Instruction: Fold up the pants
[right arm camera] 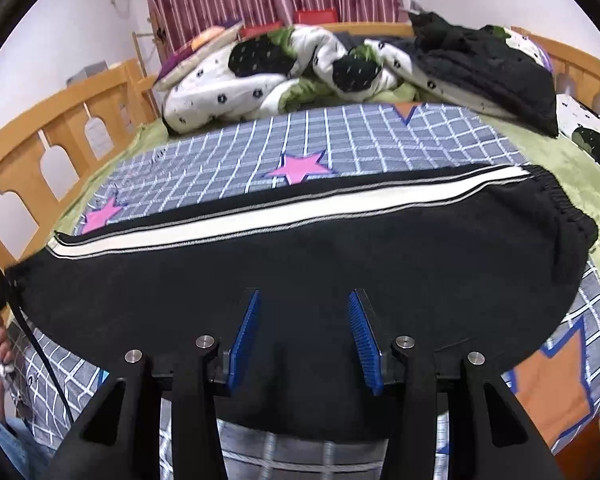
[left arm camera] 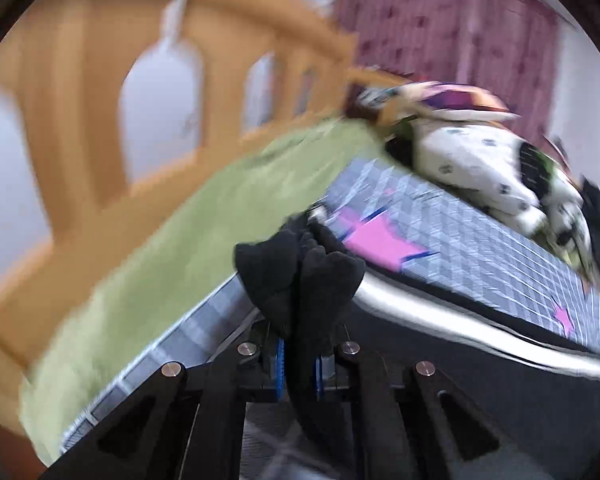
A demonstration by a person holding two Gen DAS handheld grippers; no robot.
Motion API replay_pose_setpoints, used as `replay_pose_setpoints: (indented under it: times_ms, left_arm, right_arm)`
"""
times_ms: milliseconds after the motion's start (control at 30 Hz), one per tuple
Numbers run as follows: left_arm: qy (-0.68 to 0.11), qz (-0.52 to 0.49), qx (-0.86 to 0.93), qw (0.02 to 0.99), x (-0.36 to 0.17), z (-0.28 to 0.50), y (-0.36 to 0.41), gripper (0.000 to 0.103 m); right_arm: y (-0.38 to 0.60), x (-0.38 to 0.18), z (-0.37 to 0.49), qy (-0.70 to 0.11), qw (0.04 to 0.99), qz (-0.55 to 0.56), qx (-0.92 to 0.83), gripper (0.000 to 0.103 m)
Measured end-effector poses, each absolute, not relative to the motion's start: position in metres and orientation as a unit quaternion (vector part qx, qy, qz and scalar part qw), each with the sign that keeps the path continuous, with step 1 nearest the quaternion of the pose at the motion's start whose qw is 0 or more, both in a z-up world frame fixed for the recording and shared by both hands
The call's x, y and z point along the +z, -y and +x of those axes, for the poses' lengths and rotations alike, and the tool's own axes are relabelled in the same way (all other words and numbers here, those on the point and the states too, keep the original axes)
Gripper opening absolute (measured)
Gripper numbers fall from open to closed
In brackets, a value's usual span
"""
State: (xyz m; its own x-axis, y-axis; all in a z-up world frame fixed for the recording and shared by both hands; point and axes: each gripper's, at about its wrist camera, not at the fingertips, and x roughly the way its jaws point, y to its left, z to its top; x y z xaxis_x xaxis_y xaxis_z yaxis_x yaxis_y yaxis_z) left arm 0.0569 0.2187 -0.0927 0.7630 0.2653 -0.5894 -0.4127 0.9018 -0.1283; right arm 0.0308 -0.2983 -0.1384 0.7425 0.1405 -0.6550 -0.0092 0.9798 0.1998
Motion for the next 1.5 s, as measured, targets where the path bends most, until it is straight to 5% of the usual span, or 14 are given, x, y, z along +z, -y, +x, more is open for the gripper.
replay_pose_setpoints:
  times_ms: [300,667,900,1033,1267,1500]
  left_arm:
    - [-0.272,0.019,0.045,0.961,-0.023,0.080,-0.004,0.010]
    - [-0.401,0.059,-0.098,0.909,-0.153,0.069,0.207,0.010]
    - [-0.427,0.020,-0.181,0.886,-0.127,0.059,0.173,0.028]
    - [-0.396,-0.028,-0.175,0.901,-0.106,0.040,0.114,0.064]
    - [-0.384,-0.020,-0.057,0.921,-0.094,0.033,-0.003,0.065]
    - [-0.432,-0.043,-0.073,0.898,-0.139,0.016,-0.054,0.065]
  right_arm:
    - [0.366,-0.142,-0.007,-0.319,0.942,0.107,0.009,0.048]
    - [0.445,-0.151,-0.047,-0.286,0.931,0.225,-0.005,0.049]
    - [0.417,-0.145,-0.042,-0.290,0.937,0.192,0.027,0.051]
    - [0.388,-0.143,-0.029,-0.301,0.938,0.166,0.040,0.051]
    - [0.315,-0.151,0.017,-0.354,0.922,0.124,0.098,0.051]
    - [0.277,-0.184,0.070,-0.423,0.886,0.160,0.107,0.051]
